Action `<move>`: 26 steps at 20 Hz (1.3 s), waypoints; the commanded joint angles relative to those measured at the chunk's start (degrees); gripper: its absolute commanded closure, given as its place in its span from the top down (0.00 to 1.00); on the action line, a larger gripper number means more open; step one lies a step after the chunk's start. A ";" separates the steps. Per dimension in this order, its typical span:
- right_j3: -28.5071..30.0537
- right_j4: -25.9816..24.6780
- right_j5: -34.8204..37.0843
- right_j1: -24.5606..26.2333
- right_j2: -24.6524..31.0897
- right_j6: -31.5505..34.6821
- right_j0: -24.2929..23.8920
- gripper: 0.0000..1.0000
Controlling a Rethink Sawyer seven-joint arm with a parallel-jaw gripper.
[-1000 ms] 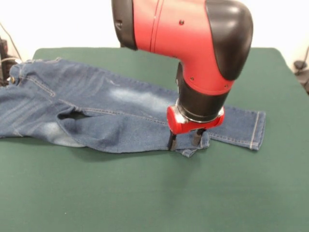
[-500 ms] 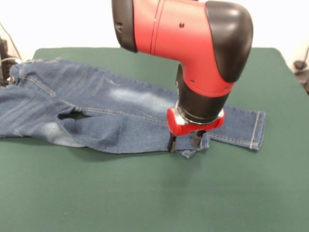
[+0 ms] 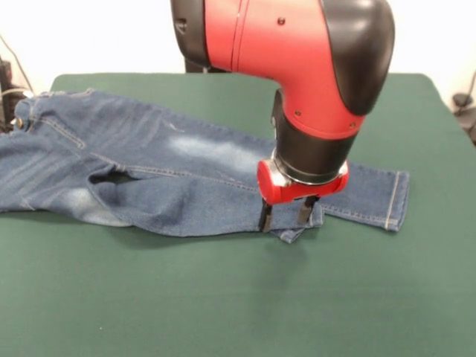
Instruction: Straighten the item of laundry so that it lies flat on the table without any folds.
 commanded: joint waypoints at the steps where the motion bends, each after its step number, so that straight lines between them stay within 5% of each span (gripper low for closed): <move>1: 4.44 0.47 -5.14 -1.25 2.67 15.70 1.80 1.00; 10: 2.25 -0.02 -5.71 1.90 2.00 16.09 1.79 1.00; 26: -1.35 0.74 4.30 6.05 1.81 15.76 1.12 1.00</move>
